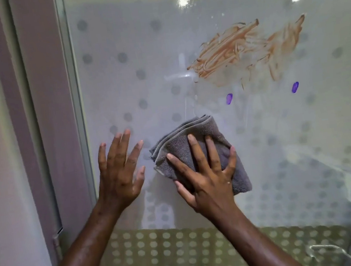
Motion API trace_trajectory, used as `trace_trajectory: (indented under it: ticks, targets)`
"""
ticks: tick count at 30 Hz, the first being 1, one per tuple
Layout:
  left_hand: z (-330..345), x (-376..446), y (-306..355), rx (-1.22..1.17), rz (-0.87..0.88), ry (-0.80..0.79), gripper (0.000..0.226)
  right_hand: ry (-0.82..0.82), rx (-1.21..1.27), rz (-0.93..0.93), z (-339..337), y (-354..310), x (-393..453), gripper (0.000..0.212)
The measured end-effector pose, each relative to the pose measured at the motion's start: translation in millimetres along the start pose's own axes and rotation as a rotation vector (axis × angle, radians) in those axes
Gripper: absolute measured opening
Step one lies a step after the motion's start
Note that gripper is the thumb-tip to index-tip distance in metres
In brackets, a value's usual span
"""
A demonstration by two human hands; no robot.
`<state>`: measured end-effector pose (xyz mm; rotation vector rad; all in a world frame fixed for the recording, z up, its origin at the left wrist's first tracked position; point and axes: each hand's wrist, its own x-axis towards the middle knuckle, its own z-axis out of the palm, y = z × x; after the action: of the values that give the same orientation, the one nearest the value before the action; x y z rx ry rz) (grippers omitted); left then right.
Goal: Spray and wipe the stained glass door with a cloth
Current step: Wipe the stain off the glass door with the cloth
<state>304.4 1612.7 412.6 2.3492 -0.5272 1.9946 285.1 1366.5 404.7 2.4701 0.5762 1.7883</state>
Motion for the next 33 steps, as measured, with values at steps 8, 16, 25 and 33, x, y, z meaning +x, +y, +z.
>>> trace_trajectory:
  ticks: [8, 16, 25, 33]
  targets:
    - [-13.6, 97.4, -28.9, 0.015, 0.033, -0.041, 0.065, 0.023, -0.022, 0.100, -7.4, -32.7, 86.1, 0.070]
    - [-4.4, 119.7, -30.0, 0.084, -0.160, -0.060, 0.075, 0.116, -0.078, 0.123, 8.2, -1.0, 29.1, 0.068]
    - [-6.7, 118.3, -28.4, 0.088, -0.146, -0.059, 0.080, 0.086, -0.029, 0.165, -8.2, -30.9, 103.4, 0.067]
    - [-3.5, 117.3, -29.4, 0.040, -0.147, 0.028, 0.072, 0.167, -0.034, 0.198, 4.1, 19.8, 28.9, 0.063]
